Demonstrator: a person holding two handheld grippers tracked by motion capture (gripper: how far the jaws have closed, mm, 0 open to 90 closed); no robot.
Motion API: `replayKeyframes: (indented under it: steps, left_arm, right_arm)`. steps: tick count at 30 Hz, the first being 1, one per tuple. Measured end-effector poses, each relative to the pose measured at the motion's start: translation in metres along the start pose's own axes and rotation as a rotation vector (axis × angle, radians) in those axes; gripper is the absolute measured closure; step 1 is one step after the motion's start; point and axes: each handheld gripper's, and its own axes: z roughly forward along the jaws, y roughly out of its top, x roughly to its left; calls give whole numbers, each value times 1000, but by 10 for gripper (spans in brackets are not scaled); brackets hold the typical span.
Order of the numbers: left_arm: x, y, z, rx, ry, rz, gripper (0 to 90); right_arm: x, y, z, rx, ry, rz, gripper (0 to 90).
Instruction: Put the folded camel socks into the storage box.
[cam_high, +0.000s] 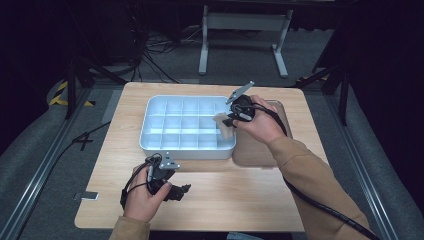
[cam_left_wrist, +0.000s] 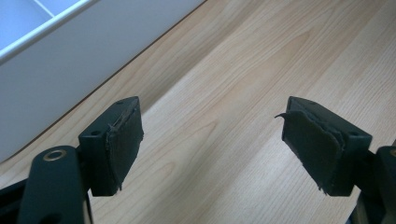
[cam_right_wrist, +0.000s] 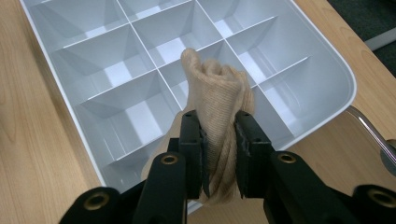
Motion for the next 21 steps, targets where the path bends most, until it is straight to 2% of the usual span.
replayKeyframes:
  steps: [3, 11, 12, 21]
  left_arm:
    - [1, -1, -1, -4, -6, -1, 208]
    - [2, -1, -1, -8, -11, -3, 207]
    - [1, -1, 0, -12, -11, -13, 207]
    - [2, 1, 2, -5, -14, 1, 206]
  right_arm:
    - [2, 4, 2, 18, -1, -17, 753]
    - [10, 8, 16, 116, -11, -67, 755]
    - [11, 8, 17, 128, -14, -67, 755]
    - [12, 6, 23, 189, -49, -28, 756]
